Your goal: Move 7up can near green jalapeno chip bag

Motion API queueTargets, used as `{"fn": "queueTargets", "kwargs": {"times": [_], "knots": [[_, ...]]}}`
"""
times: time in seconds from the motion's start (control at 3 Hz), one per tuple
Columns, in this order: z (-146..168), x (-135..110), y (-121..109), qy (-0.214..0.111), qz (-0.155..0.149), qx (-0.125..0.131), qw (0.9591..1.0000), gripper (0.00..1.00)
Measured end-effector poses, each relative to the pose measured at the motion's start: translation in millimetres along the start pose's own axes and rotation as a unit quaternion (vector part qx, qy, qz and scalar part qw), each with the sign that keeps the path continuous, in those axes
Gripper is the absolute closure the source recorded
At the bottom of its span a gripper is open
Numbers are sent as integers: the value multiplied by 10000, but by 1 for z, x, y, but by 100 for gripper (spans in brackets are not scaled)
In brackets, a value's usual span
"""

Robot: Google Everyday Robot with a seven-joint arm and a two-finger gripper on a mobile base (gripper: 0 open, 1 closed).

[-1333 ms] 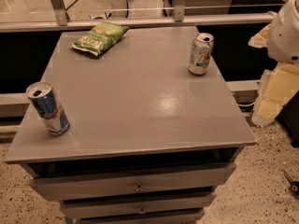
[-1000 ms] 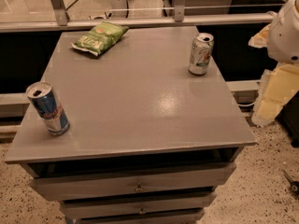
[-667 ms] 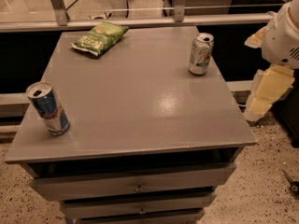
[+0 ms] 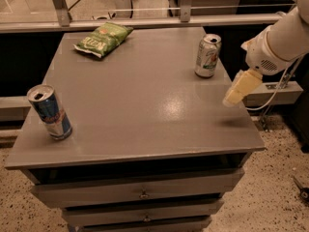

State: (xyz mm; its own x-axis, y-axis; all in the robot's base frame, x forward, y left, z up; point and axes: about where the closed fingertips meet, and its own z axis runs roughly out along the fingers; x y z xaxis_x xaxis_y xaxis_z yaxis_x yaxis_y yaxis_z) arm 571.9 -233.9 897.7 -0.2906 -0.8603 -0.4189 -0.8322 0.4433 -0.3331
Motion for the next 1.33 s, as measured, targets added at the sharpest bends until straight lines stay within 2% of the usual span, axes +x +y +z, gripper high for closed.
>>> {"fn": "queueTargets", "kwargs": {"times": [0.33, 0.67, 1.0, 1.33], "knots": [[36, -11, -33, -567, 404, 314, 9971, 0], [60, -31, -56, -1232, 756, 404, 9887, 0], [78, -54, -65, -1890, 1123, 213, 9753, 0], [92, -81, -68, -2678, 1543, -122, 9509, 25]]}}
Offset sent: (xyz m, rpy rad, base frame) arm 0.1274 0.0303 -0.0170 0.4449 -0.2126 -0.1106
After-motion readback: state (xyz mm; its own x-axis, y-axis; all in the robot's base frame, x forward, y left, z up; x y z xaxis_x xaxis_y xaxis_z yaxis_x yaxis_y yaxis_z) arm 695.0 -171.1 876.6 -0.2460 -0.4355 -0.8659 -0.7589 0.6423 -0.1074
